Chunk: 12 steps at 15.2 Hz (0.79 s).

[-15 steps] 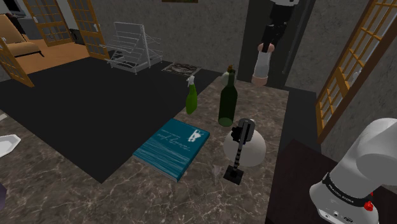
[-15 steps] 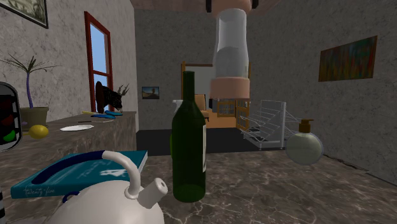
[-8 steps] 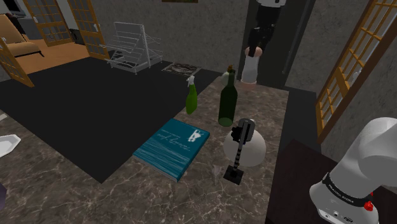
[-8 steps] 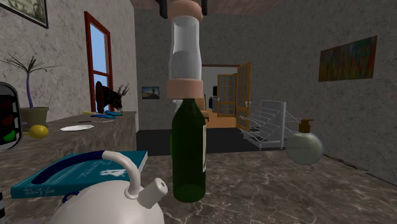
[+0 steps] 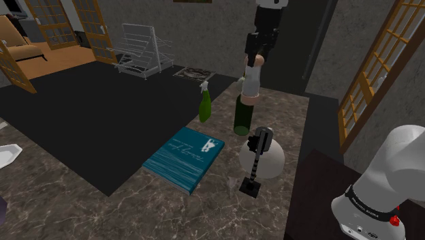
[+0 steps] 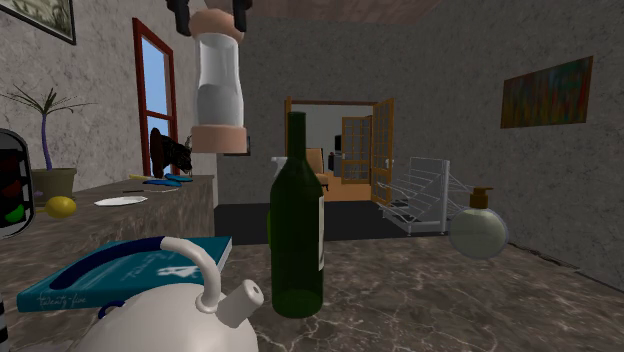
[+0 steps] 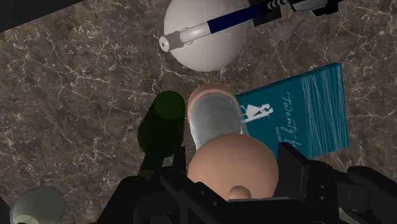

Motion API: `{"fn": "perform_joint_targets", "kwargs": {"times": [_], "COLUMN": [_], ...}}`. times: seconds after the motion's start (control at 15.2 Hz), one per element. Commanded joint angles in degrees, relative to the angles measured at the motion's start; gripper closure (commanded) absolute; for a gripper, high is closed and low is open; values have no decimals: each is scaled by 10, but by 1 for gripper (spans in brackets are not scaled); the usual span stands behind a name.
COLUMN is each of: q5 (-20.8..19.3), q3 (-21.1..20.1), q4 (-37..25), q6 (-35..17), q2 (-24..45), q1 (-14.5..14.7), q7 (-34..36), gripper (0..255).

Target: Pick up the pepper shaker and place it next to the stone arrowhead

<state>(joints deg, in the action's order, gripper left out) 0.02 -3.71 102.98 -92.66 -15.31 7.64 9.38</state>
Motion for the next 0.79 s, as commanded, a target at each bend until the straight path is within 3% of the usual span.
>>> {"fn": "perform_joint_targets", "kwargs": {"times": [0.0, 0.46, 0.73], "q5": [1, -5, -3], "q3": [-20, -78, -78], "q4": [-16, -85, -43], "q6": [0, 8, -24], "q2": [16, 79, 70], "q1": [10, 45, 45], "q7": [31, 125, 124], "gripper": [255, 255, 255]}}
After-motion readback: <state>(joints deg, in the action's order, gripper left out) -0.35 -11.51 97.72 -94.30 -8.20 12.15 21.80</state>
